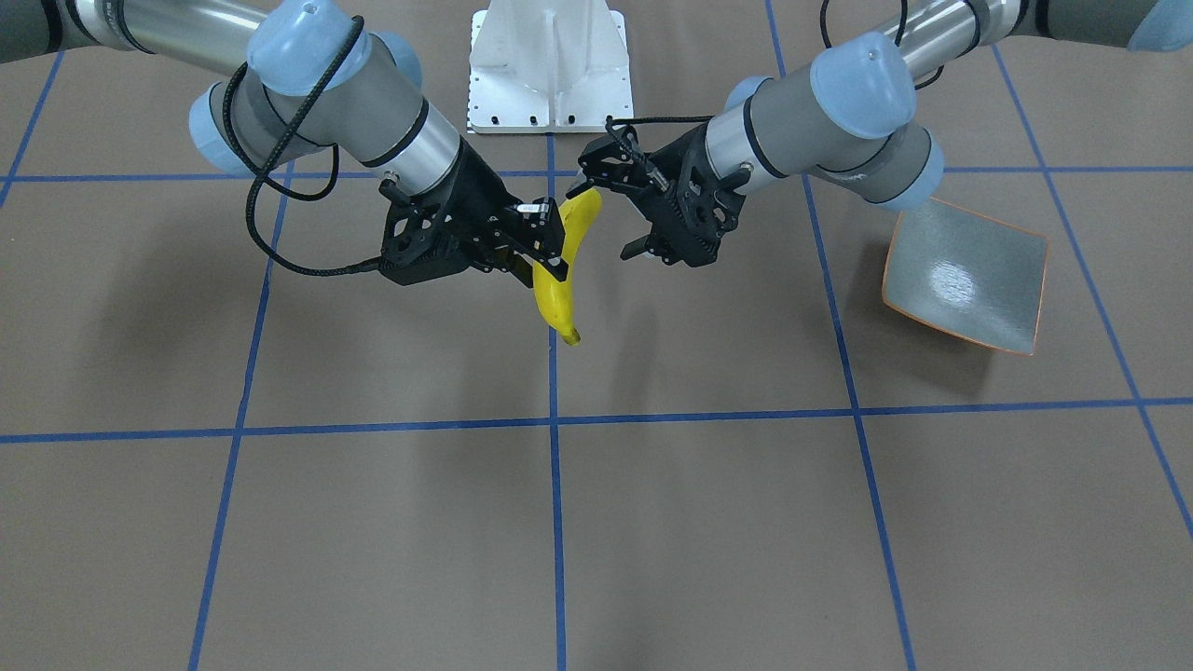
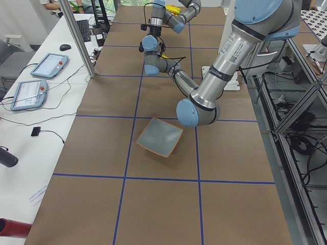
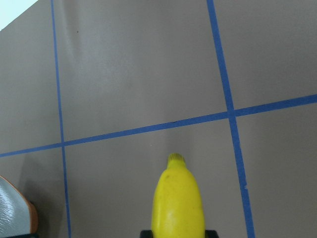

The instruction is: Transfer all bananas from basket to plate

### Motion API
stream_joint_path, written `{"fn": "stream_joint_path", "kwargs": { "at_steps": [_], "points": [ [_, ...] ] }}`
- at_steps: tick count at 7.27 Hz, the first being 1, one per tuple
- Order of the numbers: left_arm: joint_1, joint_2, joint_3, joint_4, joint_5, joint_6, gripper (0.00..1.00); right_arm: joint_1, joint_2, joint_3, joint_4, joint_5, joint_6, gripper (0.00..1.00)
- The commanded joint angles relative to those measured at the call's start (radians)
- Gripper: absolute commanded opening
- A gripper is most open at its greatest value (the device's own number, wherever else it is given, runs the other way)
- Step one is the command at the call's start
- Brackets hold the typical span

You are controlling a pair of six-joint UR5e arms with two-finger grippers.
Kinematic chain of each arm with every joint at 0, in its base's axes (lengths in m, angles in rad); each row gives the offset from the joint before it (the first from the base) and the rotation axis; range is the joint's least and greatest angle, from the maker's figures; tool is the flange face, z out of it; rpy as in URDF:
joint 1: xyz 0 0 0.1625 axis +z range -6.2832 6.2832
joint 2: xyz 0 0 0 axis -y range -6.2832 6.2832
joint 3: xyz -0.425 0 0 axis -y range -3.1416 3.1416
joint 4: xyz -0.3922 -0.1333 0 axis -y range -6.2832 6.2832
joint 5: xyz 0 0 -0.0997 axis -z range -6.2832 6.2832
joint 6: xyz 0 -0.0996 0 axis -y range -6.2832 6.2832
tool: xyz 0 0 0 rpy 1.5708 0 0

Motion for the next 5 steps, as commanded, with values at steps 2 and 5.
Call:
{"fn": "stream_joint_path", "kwargs": {
  "at_steps": [2, 5],
  "points": [
    [0.016, -0.003, 0.0, -0.005, 0.01, -0.008, 1.0, -0.001, 0.007, -0.003, 0.024, -0.001, 0.026, 0.0],
    [0.023, -0.003, 0.0, -0.005, 0.01, -0.013, 0.98, -0.001, 0.018, -0.003, 0.025, -0.001, 0.032, 0.0]
  ]
}}
